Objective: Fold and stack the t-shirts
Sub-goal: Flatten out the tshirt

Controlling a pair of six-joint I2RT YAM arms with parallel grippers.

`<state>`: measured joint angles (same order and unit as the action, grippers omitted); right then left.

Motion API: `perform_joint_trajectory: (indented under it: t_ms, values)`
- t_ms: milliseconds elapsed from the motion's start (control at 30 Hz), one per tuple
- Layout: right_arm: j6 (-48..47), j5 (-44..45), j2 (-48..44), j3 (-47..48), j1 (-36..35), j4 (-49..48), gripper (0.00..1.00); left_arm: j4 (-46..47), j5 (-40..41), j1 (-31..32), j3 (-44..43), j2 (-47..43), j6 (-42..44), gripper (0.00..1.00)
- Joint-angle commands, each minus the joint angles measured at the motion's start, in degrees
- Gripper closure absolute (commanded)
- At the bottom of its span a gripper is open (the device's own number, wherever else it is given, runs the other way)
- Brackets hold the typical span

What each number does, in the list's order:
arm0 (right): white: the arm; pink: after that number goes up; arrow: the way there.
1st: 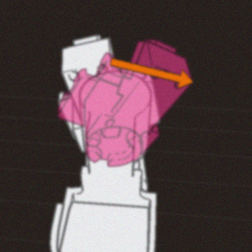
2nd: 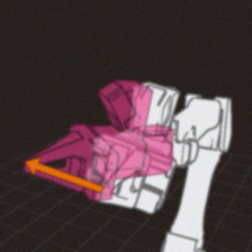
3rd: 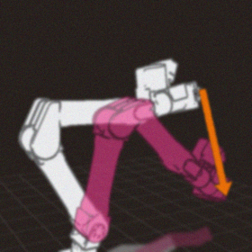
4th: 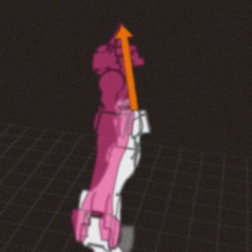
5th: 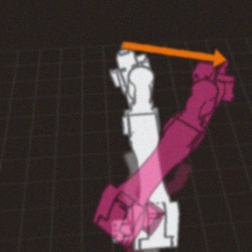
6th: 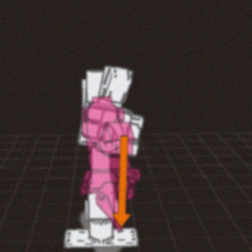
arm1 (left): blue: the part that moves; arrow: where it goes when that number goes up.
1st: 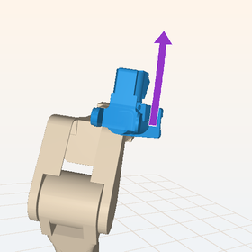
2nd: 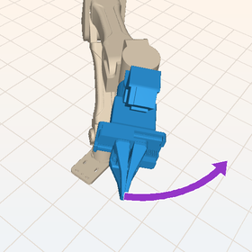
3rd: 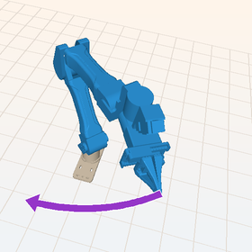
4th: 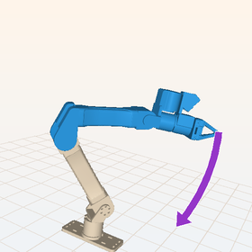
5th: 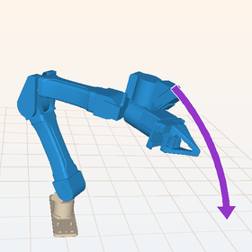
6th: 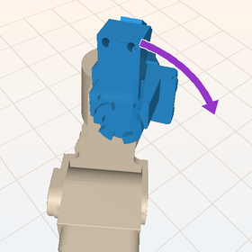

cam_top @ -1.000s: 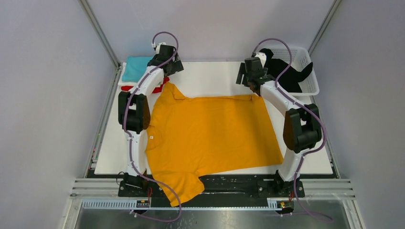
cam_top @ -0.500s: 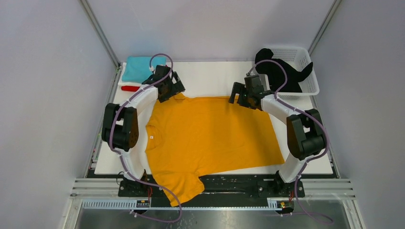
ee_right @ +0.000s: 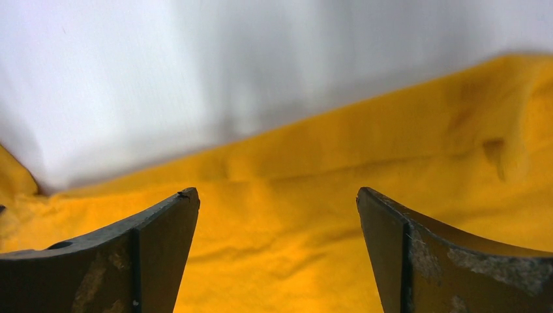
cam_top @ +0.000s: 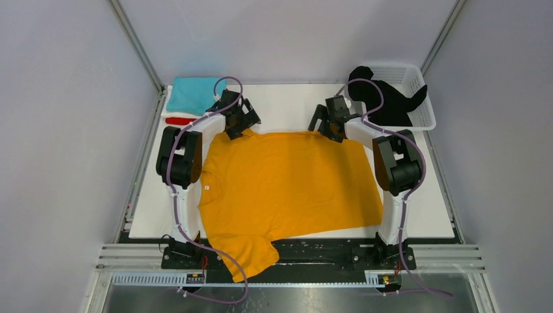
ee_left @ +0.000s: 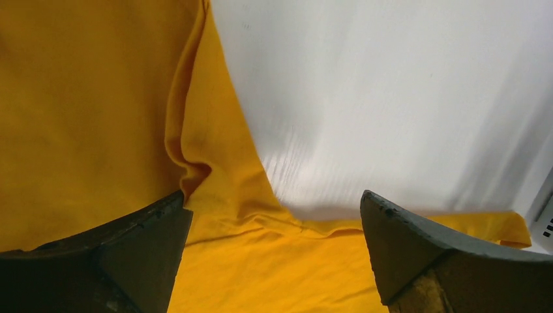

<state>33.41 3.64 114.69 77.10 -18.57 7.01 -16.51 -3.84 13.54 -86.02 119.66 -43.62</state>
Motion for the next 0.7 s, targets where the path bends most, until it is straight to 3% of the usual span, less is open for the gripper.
perform_joint_trajectory:
  t_ms: [0, 200, 367, 667]
  values:
    - [4.2, -0.1, 4.1, 5.4, 2.1, 0.1, 0.01, 2.3, -2.0, -0.1, -3.5, 2.8, -1.4, 0.01]
    - [7.2, -3.3, 5.8, 6.1, 3.6, -0.5, 0.0, 2.4, -4.2, -0.1, -9.1, 7.7, -2.2, 0.05]
    - [6.2, -1.6, 5.4, 6.7, 3.8, 0.0, 0.01, 8.4, -6.2, -0.1, -11.8, 9.2, -4.3, 0.05]
    - [3.5, -0.4, 8.3, 13.6, 5.0, 4.7, 0.01, 6.6, -6.9, -0.4, -30.6, 19.8, -8.5, 0.01]
